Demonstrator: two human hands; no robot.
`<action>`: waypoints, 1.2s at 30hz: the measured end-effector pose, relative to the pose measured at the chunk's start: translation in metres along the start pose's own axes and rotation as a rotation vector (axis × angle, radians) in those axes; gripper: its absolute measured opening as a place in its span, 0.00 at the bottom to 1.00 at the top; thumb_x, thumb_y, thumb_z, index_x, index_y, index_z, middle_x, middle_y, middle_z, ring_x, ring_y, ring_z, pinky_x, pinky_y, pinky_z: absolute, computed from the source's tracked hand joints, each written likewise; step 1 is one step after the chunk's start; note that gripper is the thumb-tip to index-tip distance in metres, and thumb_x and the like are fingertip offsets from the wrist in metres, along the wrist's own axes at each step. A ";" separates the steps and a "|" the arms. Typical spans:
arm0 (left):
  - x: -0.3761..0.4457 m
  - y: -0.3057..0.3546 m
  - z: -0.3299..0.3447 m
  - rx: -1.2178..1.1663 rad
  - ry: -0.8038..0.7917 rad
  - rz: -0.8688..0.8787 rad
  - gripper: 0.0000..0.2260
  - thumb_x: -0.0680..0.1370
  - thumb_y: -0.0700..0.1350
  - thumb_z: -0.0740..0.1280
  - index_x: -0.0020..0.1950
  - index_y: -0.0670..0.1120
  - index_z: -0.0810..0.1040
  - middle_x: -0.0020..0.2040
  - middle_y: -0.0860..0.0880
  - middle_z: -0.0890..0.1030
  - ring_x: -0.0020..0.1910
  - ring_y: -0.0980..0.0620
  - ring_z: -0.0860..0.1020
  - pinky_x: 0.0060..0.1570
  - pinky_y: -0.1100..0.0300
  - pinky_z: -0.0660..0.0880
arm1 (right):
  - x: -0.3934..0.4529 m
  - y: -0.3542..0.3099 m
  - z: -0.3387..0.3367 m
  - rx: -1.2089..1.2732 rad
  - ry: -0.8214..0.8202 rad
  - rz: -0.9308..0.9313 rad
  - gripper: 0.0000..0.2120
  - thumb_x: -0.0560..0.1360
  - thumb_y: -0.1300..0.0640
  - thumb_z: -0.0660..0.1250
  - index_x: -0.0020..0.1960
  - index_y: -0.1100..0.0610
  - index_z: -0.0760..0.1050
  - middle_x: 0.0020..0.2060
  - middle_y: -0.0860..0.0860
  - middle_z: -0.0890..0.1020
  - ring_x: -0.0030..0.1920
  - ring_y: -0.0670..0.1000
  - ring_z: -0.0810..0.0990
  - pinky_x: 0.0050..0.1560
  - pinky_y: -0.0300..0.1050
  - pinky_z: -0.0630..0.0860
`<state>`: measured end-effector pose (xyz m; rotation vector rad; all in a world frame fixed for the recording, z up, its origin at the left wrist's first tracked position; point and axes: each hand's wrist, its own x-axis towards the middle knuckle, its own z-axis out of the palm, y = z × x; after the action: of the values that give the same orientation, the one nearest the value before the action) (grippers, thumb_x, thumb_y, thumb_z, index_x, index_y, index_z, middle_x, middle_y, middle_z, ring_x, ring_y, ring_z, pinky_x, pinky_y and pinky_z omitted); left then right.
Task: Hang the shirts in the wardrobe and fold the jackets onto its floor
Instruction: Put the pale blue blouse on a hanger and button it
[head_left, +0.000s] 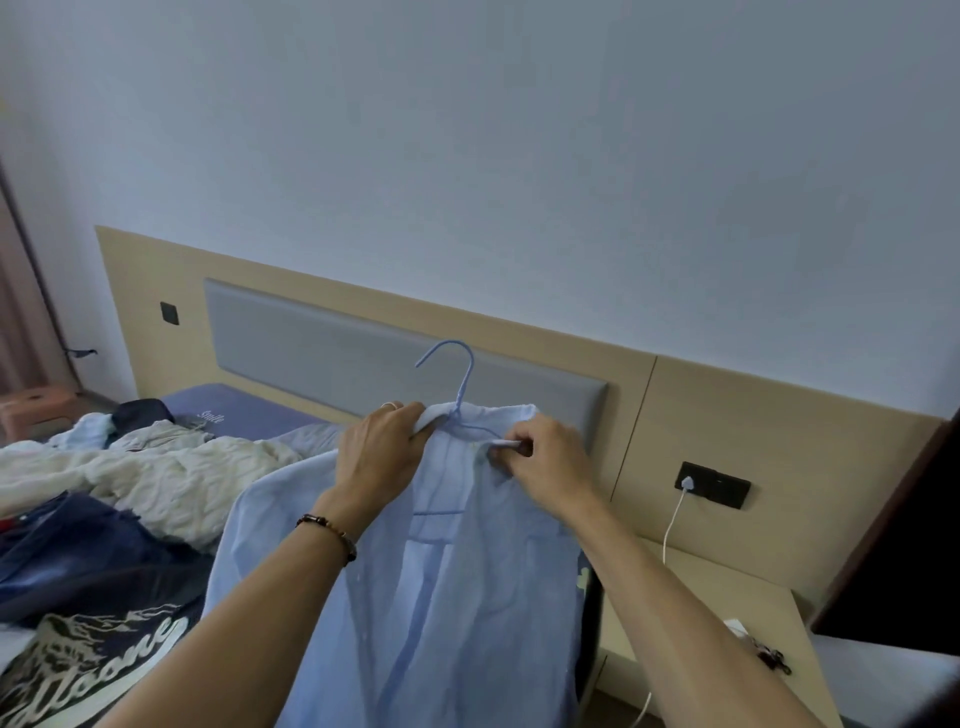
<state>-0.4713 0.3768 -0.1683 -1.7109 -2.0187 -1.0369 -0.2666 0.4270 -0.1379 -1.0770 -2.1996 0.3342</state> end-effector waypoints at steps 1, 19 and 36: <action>0.000 -0.001 -0.002 -0.024 0.006 0.025 0.23 0.80 0.62 0.56 0.37 0.44 0.70 0.32 0.48 0.72 0.31 0.44 0.73 0.29 0.53 0.68 | 0.001 0.000 0.002 -0.111 0.027 -0.053 0.09 0.73 0.52 0.73 0.39 0.57 0.82 0.41 0.49 0.76 0.42 0.48 0.72 0.45 0.44 0.67; -0.031 -0.029 0.004 0.068 -0.024 -0.113 0.07 0.78 0.43 0.68 0.41 0.44 0.73 0.36 0.47 0.75 0.34 0.43 0.75 0.29 0.57 0.63 | 0.005 -0.011 0.012 0.337 -0.140 0.128 0.15 0.72 0.53 0.75 0.28 0.53 0.78 0.20 0.43 0.69 0.24 0.40 0.66 0.28 0.36 0.63; -0.058 0.004 0.016 -0.926 -0.286 -0.828 0.07 0.79 0.42 0.69 0.45 0.39 0.81 0.35 0.41 0.81 0.32 0.47 0.80 0.32 0.58 0.79 | -0.003 -0.002 0.027 0.352 0.010 0.286 0.23 0.71 0.61 0.70 0.27 0.55 0.58 0.20 0.45 0.56 0.24 0.46 0.57 0.25 0.37 0.54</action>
<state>-0.4496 0.3458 -0.2155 -1.3422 -2.7662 -2.4017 -0.2844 0.4249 -0.1583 -1.1848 -1.8826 0.8065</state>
